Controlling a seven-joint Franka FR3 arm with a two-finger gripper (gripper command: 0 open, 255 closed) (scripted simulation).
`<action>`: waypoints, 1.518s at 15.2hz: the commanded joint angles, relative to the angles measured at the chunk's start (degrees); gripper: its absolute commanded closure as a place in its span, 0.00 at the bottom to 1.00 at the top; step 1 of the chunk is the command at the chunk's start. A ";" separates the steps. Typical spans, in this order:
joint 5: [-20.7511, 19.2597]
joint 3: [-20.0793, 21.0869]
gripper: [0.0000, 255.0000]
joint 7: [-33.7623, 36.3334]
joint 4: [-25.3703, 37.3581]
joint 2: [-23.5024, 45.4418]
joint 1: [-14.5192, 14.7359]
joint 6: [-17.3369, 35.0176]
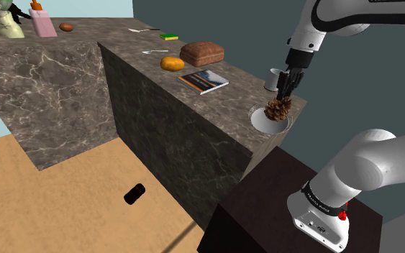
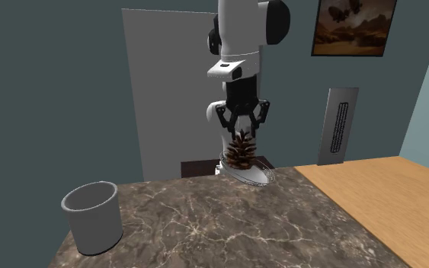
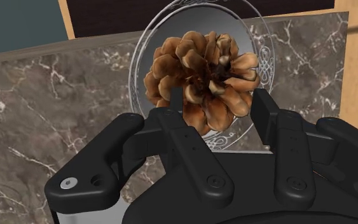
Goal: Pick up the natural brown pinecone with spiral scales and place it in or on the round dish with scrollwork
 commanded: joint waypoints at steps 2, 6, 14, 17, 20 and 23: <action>-0.02 -0.03 1.00 -0.03 -0.13 0.01 -0.01 0.18; -0.02 -0.03 0.00 -0.03 -0.12 0.02 -0.01 0.18; -0.01 -0.19 0.00 -0.10 6.46 1.32 0.07 -5.10; 0.00 -0.24 0.00 -0.13 8.25 1.76 0.09 -6.46; -0.01 -0.24 0.00 -0.13 8.26 1.77 0.09 -6.46; -0.01 -0.24 0.00 -0.13 8.26 1.77 0.09 -6.46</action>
